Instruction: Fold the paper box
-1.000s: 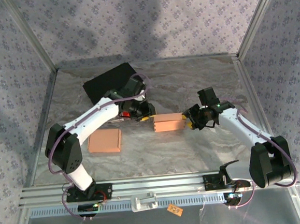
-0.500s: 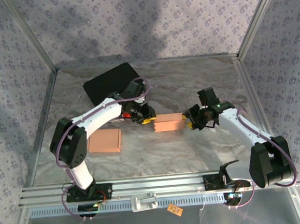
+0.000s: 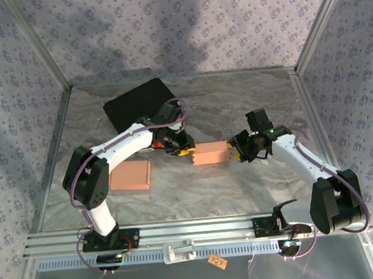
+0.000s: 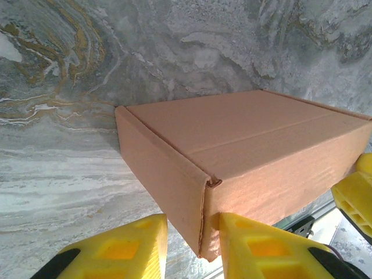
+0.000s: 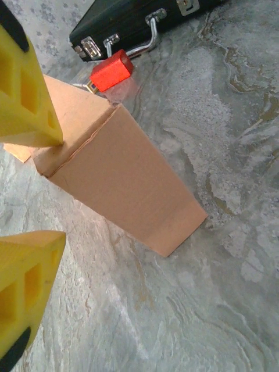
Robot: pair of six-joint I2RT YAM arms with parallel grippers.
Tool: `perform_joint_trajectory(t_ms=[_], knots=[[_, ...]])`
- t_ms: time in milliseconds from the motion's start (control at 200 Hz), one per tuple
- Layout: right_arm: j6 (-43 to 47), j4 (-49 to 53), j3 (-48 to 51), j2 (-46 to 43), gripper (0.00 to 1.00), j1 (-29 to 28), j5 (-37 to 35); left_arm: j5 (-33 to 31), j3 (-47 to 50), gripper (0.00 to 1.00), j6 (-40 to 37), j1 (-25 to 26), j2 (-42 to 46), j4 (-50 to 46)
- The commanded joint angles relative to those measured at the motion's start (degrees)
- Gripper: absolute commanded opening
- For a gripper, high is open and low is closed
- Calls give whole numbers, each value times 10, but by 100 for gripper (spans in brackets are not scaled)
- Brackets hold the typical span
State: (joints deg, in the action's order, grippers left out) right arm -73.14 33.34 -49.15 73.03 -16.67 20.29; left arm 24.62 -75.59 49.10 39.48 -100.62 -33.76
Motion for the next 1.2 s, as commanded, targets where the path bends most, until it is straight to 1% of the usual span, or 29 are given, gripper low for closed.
perform_joint_trajectory(t_ms=[0,55,135,225,295,415,470,590,700,800,909,969,1009,1084,1194], knots=[[7,39,-38,-30,54,-10,-41,-14,8,28,-19,10,6,-15],[-29,40,-44,-40,59,-20,-52,-16,9,28,-21,13,8,-14],[-121,14,-28,-54,65,-51,-75,-18,11,28,-23,17,7,-13],[-201,-52,-4,-54,71,-75,-99,-22,8,27,-26,21,6,-16],[-227,-58,-6,-32,72,-73,-92,-26,6,27,-29,23,7,-19],[-244,-71,-5,4,73,-62,-71,-40,-4,27,-42,33,9,-32],[-244,-88,-7,20,73,-58,-66,-43,-4,27,-44,37,10,-34],[-241,-83,-20,60,73,-54,-39,-47,-1,27,-47,45,12,-36],[-231,-67,-12,58,72,-54,-38,-57,-3,26,-54,52,16,-43],[-207,-88,24,53,61,-41,-21,-63,-3,26,-61,63,21,-45],[-144,-97,53,28,49,-26,-11,-79,-5,26,-82,85,29,-38],[-109,-112,72,-2,46,-19,-2,-100,-6,27,-101,104,38,-34],[-92,-116,89,-25,46,-15,2,-108,-5,29,-111,114,44,-30],[-70,-173,143,-66,47,-12,22,-113,11,32,-119,127,64,-6],[-65,-274,235,-96,56,-13,54,-100,50,34,-118,130,95,40]])
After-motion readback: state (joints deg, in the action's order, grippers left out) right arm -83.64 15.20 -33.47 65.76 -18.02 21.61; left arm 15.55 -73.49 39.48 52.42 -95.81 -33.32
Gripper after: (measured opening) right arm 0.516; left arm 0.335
